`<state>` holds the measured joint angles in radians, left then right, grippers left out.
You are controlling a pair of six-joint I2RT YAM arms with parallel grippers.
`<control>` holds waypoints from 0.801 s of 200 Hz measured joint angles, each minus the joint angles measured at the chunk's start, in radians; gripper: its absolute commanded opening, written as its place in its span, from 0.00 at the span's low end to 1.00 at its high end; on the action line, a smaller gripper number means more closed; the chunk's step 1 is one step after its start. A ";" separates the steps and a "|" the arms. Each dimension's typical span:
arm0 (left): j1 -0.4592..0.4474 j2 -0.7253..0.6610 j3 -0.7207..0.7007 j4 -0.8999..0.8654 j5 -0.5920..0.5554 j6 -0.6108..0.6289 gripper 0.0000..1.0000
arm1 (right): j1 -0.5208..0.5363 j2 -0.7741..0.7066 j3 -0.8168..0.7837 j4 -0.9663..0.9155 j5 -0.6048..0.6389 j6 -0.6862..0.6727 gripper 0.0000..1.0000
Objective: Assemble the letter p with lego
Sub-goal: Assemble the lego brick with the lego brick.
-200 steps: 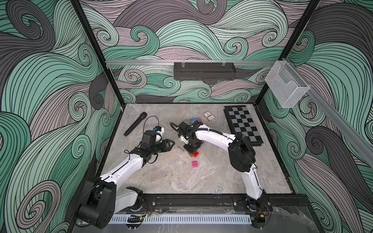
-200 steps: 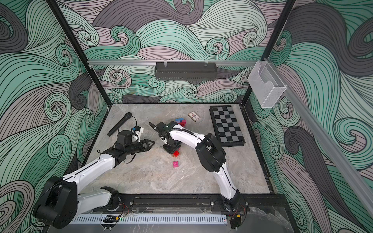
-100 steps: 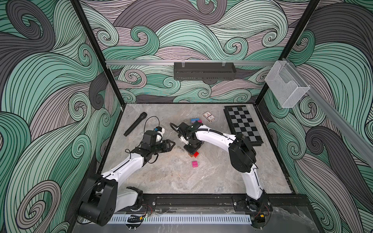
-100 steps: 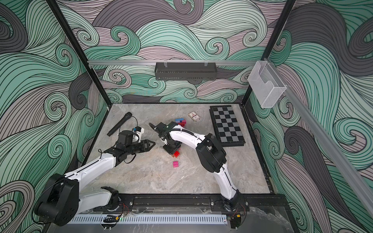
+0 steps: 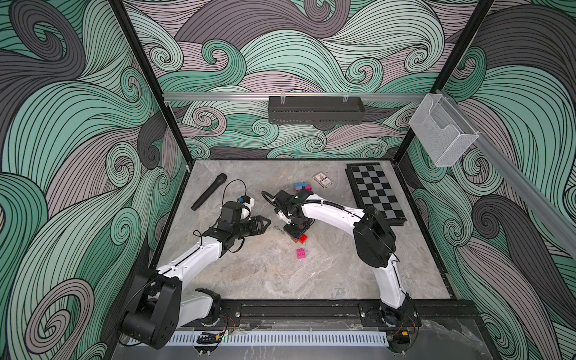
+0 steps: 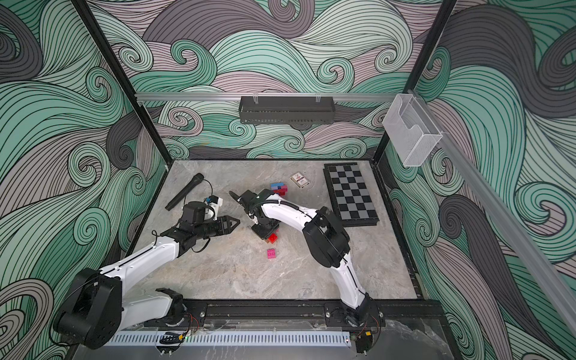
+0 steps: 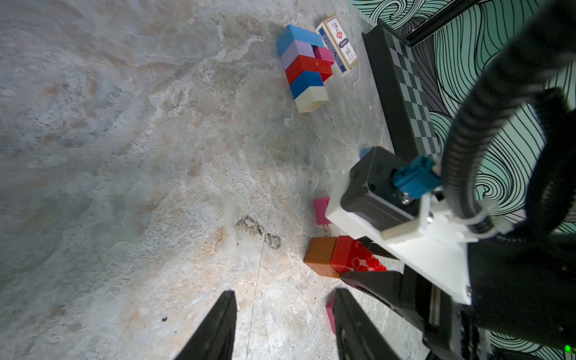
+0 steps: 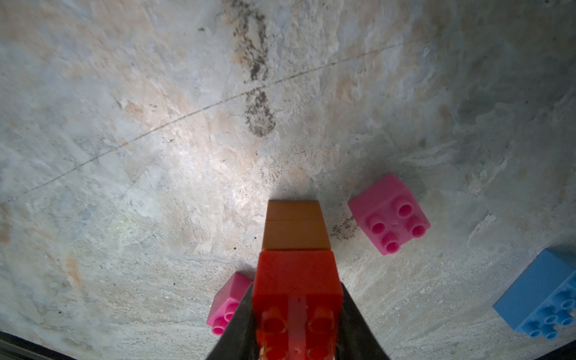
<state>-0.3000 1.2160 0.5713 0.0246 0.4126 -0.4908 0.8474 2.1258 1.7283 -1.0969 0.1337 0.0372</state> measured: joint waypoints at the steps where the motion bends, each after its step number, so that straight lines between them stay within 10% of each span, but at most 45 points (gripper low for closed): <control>1: 0.000 0.000 0.000 0.000 0.000 0.000 0.51 | 0.000 0.000 -0.001 0.000 0.001 0.000 0.16; 160: 0.003 0.028 0.000 0.000 0.003 0.000 0.51 | 0.011 -0.021 -0.052 0.002 0.016 -0.005 0.16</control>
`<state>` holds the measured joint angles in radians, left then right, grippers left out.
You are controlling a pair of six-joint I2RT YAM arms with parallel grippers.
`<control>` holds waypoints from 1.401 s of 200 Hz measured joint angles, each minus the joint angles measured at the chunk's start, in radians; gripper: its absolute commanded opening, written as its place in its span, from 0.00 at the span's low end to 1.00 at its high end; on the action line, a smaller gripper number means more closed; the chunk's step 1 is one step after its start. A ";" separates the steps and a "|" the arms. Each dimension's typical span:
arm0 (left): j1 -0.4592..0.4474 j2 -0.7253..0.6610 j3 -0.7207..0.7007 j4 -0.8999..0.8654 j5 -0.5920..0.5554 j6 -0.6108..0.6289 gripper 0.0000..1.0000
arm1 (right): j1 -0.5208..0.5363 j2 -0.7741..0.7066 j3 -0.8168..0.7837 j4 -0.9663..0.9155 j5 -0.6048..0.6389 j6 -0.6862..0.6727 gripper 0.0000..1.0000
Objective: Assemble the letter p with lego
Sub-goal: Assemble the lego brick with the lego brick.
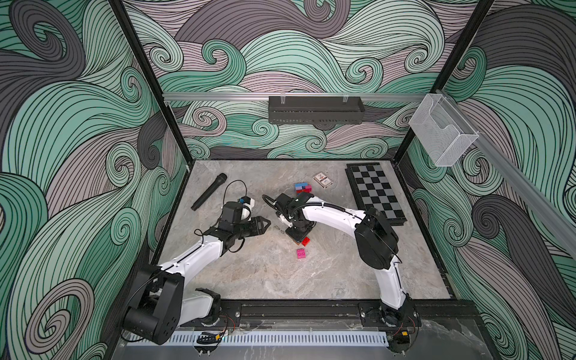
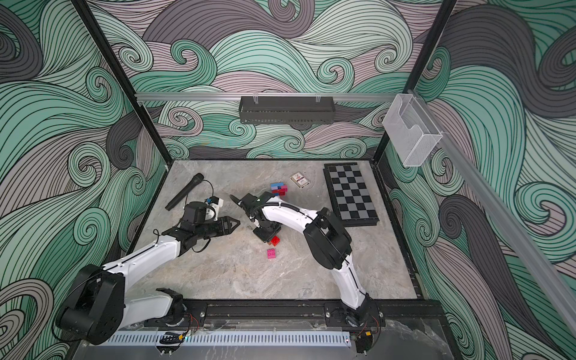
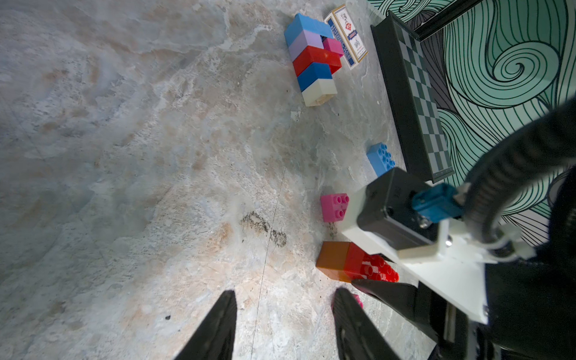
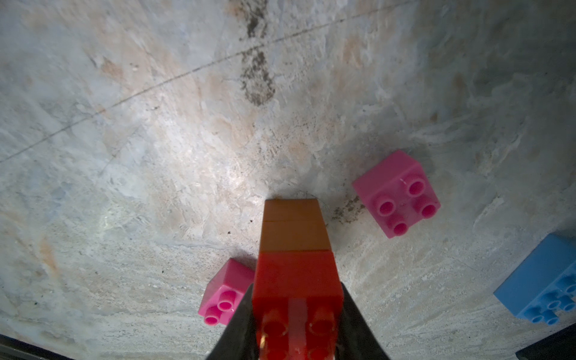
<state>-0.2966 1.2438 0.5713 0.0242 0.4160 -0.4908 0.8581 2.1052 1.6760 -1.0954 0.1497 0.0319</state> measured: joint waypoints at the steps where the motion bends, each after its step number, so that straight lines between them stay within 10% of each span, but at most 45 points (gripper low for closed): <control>1: 0.000 0.000 0.000 0.000 0.000 0.000 0.51 | 0.000 0.000 0.000 0.000 0.000 0.000 0.16; 49: 0.004 0.005 0.000 0.000 0.001 0.000 0.51 | 0.000 0.009 0.016 -0.014 0.000 -0.002 0.22; 116: 0.006 0.005 0.000 -0.001 0.000 0.000 0.52 | 0.001 0.105 0.024 -0.048 -0.015 0.008 0.76; 280: 0.007 0.004 0.000 0.006 0.026 0.000 0.53 | -0.065 -0.045 0.117 -0.060 -0.005 0.139 0.71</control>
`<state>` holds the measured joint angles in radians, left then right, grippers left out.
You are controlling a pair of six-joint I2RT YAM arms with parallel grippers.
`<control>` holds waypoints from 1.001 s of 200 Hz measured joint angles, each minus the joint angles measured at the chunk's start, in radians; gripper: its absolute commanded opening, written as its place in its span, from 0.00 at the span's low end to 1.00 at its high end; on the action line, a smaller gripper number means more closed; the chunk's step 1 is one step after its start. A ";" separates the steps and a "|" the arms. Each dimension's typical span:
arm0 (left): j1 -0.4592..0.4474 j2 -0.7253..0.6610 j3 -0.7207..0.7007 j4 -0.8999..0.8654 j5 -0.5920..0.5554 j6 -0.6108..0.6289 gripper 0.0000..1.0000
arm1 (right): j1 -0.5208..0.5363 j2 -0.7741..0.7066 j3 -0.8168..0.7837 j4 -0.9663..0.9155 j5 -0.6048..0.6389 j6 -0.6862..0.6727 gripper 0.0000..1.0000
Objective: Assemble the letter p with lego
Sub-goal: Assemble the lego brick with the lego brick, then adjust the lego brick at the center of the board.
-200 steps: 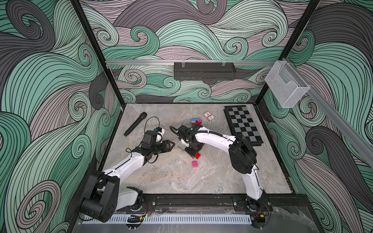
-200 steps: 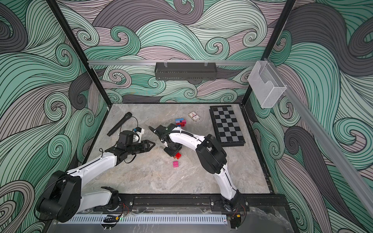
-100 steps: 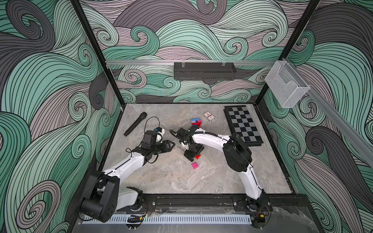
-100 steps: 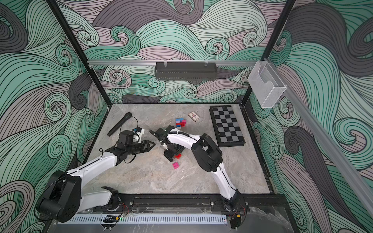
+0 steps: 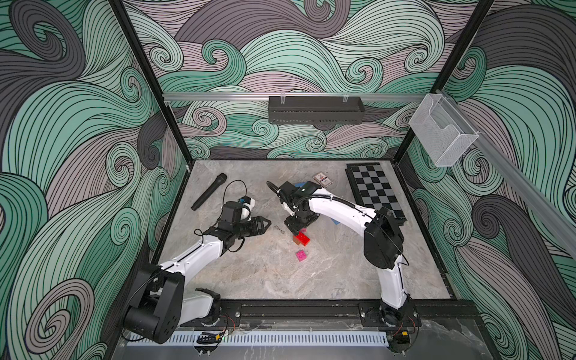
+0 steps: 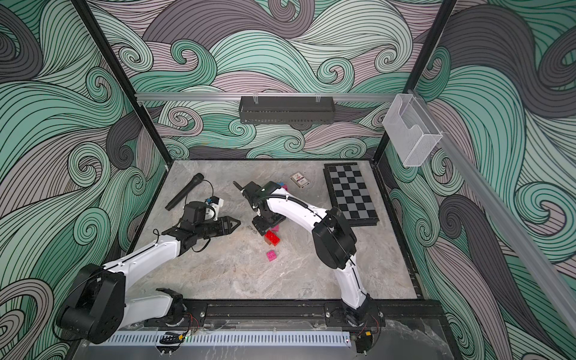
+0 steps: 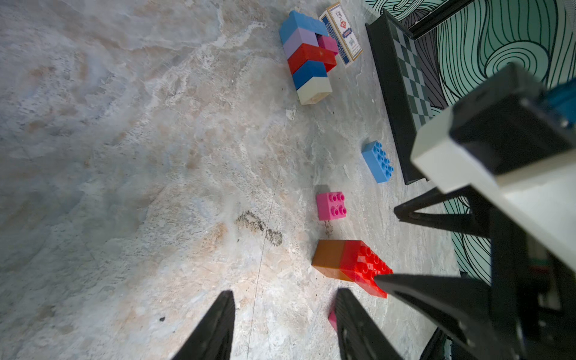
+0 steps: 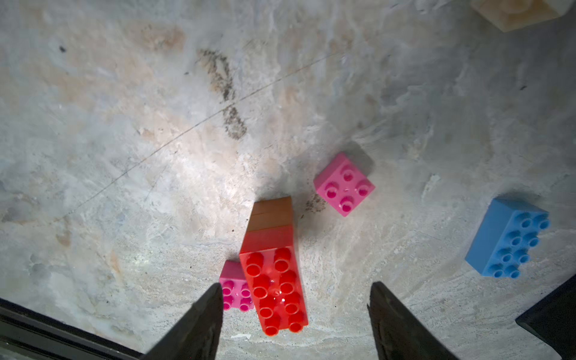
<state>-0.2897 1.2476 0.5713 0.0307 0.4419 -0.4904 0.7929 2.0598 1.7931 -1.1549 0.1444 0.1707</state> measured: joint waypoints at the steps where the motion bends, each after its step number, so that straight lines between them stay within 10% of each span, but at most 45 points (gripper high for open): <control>1: 0.000 0.000 0.000 0.000 0.000 0.000 0.53 | -0.002 0.000 0.001 0.000 0.001 0.003 0.71; 200: 0.000 0.026 0.021 -0.019 -0.003 0.002 0.53 | -0.105 0.288 0.148 0.038 -0.046 0.148 0.53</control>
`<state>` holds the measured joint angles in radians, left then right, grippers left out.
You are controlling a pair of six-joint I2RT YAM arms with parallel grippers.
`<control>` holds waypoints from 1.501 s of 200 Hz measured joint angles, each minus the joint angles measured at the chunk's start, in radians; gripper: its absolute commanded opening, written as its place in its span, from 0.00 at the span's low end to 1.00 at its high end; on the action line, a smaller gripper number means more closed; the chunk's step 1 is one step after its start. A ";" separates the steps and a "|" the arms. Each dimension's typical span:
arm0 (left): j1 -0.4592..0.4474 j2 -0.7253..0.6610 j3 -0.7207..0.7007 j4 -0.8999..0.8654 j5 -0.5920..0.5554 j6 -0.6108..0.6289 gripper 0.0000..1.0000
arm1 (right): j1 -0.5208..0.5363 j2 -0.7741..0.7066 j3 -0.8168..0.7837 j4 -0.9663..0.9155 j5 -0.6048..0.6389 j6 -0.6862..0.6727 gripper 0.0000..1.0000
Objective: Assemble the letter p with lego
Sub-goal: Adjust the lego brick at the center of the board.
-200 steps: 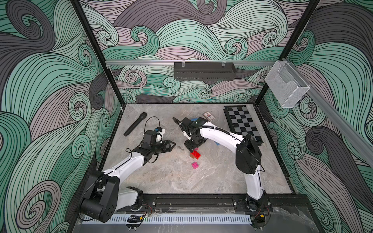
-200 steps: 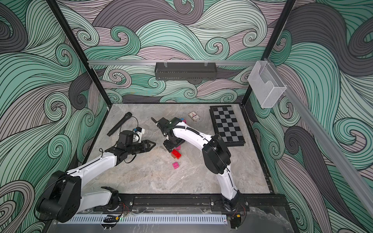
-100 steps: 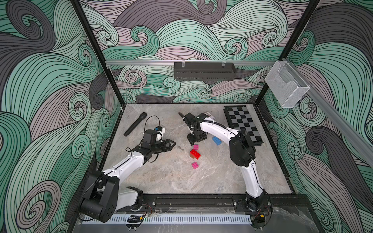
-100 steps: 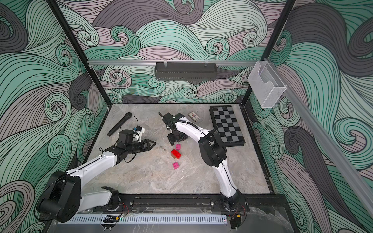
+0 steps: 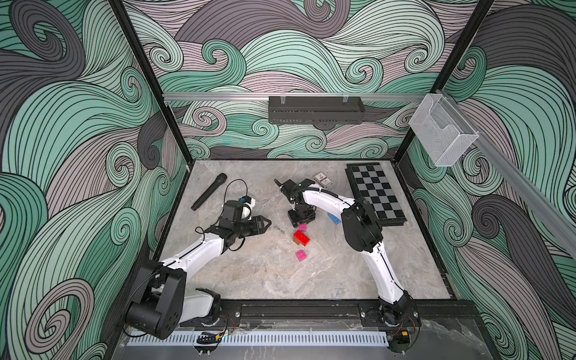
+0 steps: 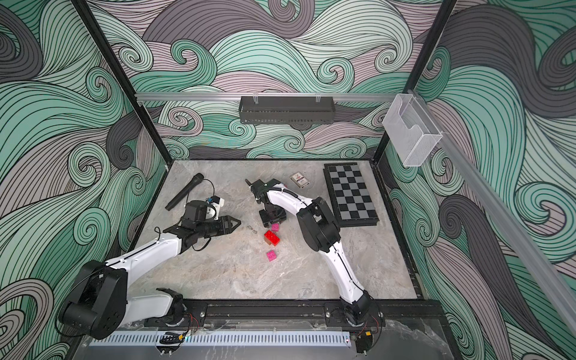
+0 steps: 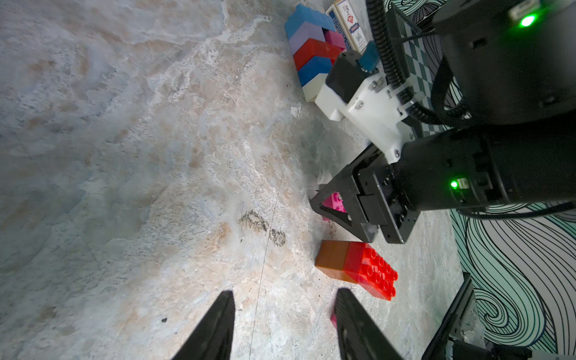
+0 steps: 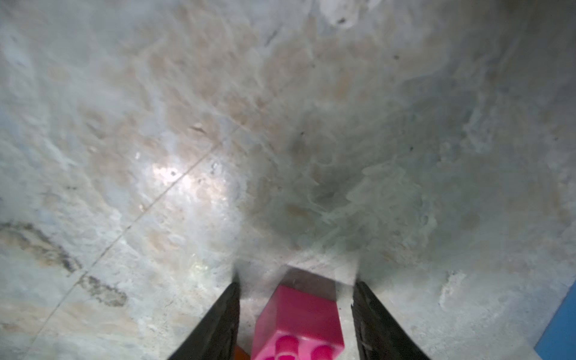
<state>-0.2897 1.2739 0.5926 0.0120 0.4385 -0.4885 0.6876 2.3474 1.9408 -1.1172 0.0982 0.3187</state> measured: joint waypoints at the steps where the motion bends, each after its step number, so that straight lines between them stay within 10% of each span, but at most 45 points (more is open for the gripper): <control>1: 0.000 0.000 0.000 0.000 0.000 0.000 0.53 | 0.000 0.000 0.000 0.000 0.000 0.003 0.52; 92: 0.000 0.000 0.000 0.000 0.000 0.000 0.53 | -0.002 -0.011 -0.021 0.012 0.002 0.010 0.55; 156: 0.000 0.001 0.000 0.003 0.000 0.000 0.53 | -0.002 -0.023 -0.042 0.018 0.005 0.022 0.29; 227: 0.000 0.012 0.000 0.005 0.000 0.001 0.53 | -0.045 -0.056 -0.094 0.031 0.057 -0.014 0.23; 276: 0.000 0.029 0.000 0.010 0.001 0.000 0.53 | -0.162 -0.137 -0.220 0.065 0.089 -0.059 0.30; 300: 0.000 0.043 0.000 0.011 0.002 0.000 0.53 | -0.177 -0.140 -0.233 0.082 0.091 -0.072 0.50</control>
<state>-0.2897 1.3170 0.5926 0.0227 0.4400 -0.4881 0.5110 2.2070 1.7077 -1.0348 0.1890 0.2470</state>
